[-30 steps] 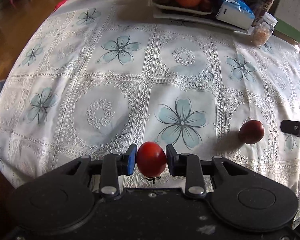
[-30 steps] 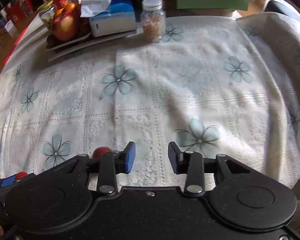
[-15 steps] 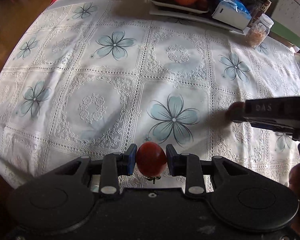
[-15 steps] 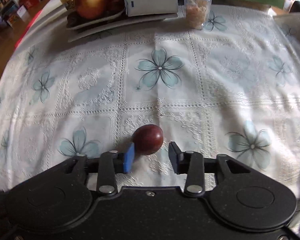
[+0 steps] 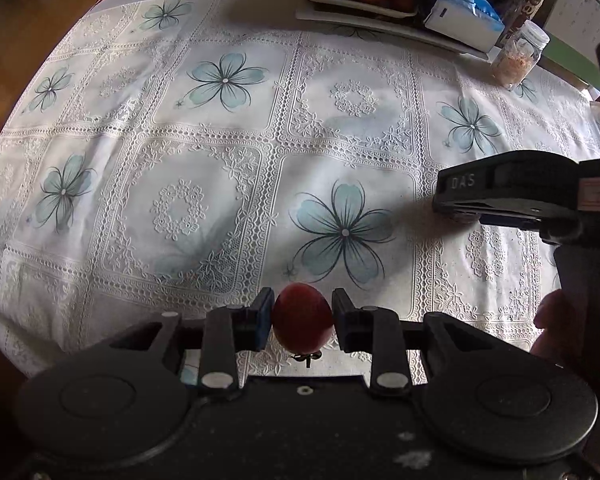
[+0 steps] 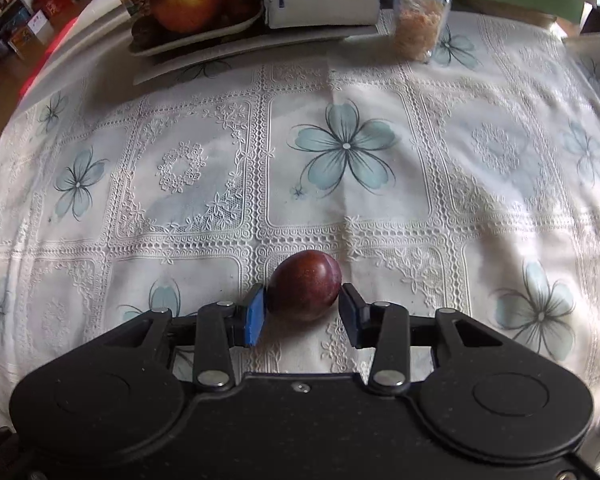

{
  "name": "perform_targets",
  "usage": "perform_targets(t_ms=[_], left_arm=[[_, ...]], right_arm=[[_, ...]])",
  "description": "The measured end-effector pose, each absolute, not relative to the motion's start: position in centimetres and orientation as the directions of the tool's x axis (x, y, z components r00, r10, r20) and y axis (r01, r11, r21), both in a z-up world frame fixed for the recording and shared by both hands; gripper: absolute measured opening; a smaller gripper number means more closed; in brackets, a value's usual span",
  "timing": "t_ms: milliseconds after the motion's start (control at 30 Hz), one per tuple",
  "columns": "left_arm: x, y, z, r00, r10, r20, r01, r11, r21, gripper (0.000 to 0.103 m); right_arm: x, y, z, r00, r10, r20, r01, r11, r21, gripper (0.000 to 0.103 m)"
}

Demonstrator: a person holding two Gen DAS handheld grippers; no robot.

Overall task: Organize fruits
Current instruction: 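Lift and carry the tomato and the plum over the gold tray with both grippers, then open the left gripper to drop the tomato while the right gripper releases the plum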

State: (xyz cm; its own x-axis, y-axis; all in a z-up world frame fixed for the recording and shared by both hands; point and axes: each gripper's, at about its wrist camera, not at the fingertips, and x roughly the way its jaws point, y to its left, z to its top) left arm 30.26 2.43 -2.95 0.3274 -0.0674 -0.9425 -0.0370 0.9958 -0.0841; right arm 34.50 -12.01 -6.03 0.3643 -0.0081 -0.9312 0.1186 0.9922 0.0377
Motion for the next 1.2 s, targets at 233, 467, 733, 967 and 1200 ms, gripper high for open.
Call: perform_targets(t_ms=[233,467,733,967,1200], left_arm=[[30.3,2.6,-2.9,0.330,-0.068,-0.941,-0.040,0.995,-0.086,0.030],[29.3,2.5,-2.0,0.357,-0.058,-0.932,-0.026,0.997,-0.072,0.030],[24.7,2.7,0.2,0.427,-0.047,-0.903,-0.030,0.997,-0.066,0.030],[16.2,3.6,2.1,0.495,-0.065,-0.867,-0.041,0.994,-0.098,0.030],[9.0,3.3,2.3,0.483,-0.076,-0.873,-0.009,0.996,-0.091,0.030]], right_arm=[[34.6,-11.3,-6.2,0.387,-0.052,-0.920,0.074,0.997,-0.026,0.047],[32.4,-12.0,-3.7,0.428,-0.049,-0.902,0.062,0.998,-0.025,0.047],[25.7,-14.1,-0.1,0.488,-0.048,-0.872,0.080,0.997,-0.010,0.047],[17.1,-15.7,1.1,0.530,-0.037,-0.847,0.114,0.993,0.028,0.047],[9.2,-16.0,0.6,0.536,-0.048,-0.843,0.125,0.992,0.023,0.047]])
